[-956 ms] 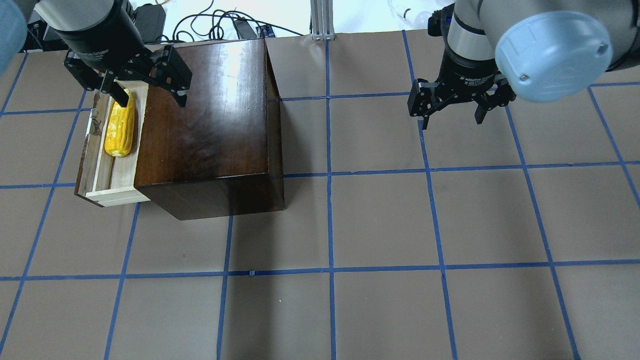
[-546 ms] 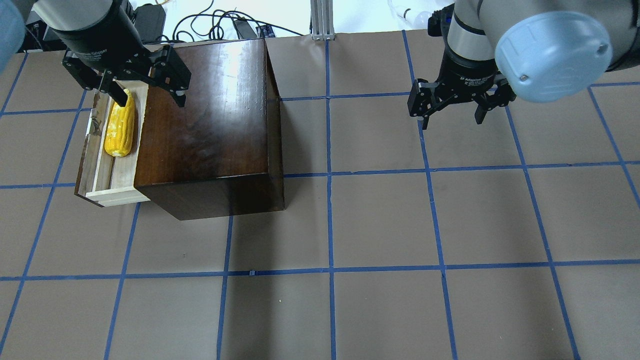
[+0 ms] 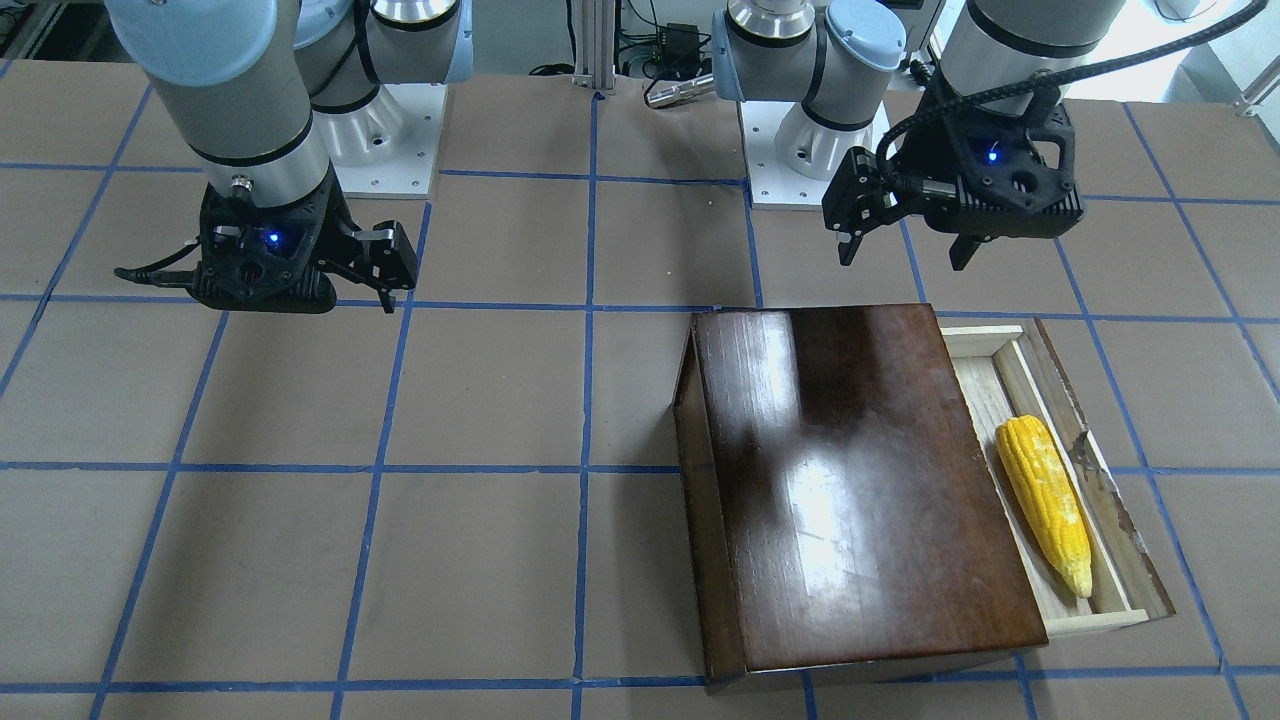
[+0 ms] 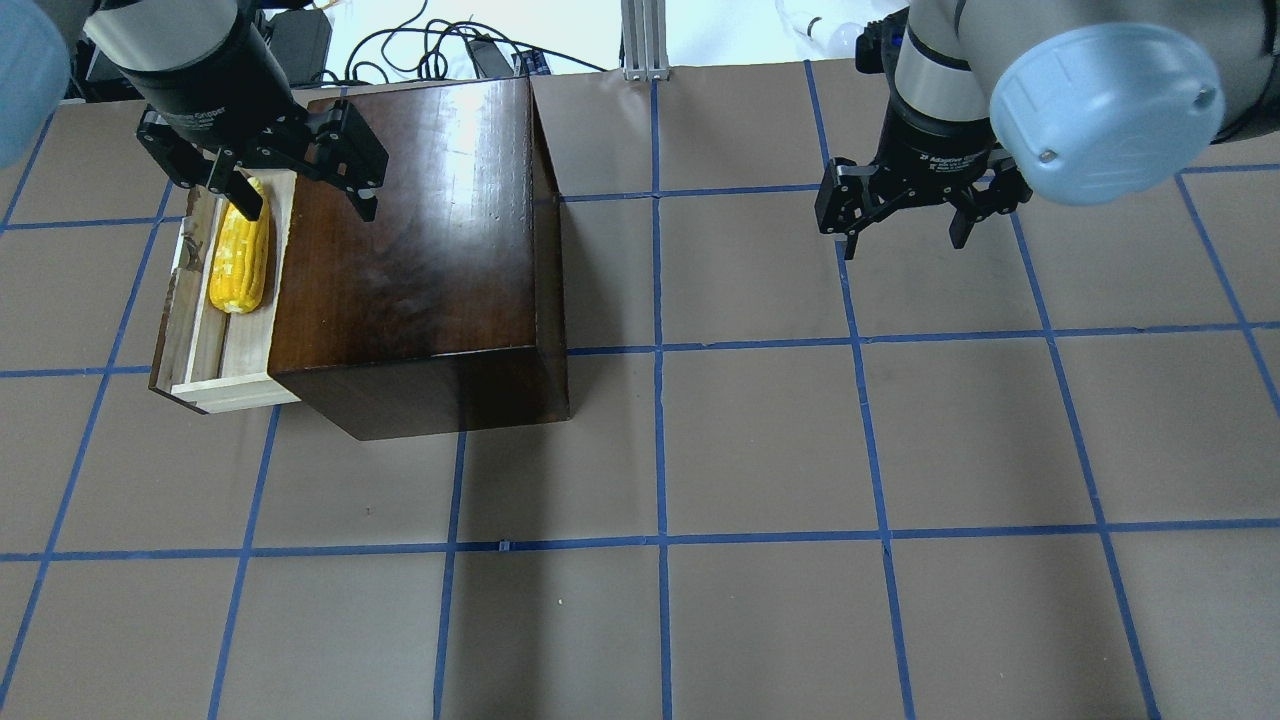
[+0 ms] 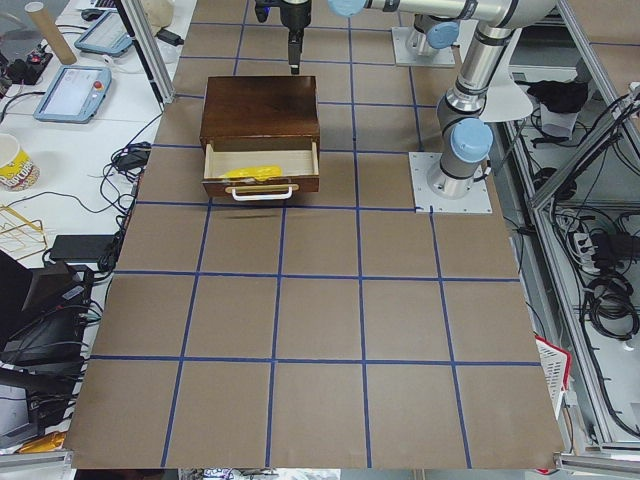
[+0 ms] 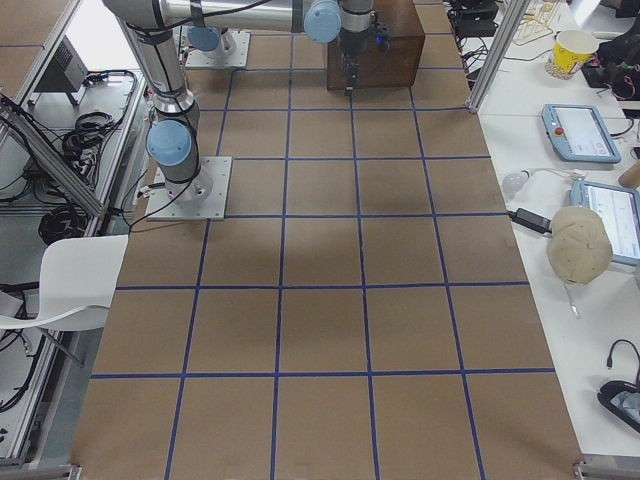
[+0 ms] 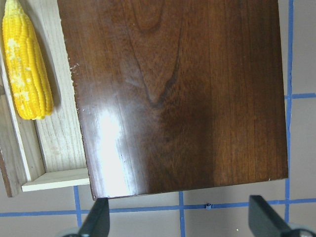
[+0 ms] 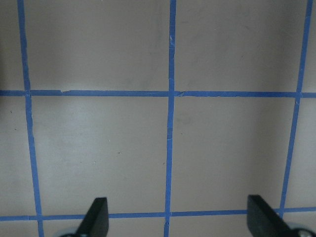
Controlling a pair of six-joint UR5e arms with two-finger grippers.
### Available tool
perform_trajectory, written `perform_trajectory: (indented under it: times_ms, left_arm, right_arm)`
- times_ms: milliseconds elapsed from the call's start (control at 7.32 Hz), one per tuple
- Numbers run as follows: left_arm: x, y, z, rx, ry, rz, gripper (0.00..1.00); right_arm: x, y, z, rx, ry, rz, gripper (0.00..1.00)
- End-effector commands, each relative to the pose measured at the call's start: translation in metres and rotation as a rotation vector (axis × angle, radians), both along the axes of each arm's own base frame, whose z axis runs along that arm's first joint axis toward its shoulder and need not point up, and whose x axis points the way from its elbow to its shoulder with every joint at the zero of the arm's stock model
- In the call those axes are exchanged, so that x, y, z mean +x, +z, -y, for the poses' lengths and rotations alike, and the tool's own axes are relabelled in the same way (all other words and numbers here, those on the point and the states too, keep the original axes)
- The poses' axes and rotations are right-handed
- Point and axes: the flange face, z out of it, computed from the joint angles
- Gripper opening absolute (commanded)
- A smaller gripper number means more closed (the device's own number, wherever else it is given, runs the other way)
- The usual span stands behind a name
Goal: Open drawer and put corn inside
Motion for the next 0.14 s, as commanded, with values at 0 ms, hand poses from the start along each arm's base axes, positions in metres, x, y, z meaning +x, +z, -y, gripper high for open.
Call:
perform_trajectory:
  times_ms: [0]
  left_arm:
    - [-0.0006,-0.0034,0.0012,0.005,0.002,-0.003,1.0]
  right_arm:
    - [0.0,0.0005,0.0003,-0.001,0.0,0.0,1.0]
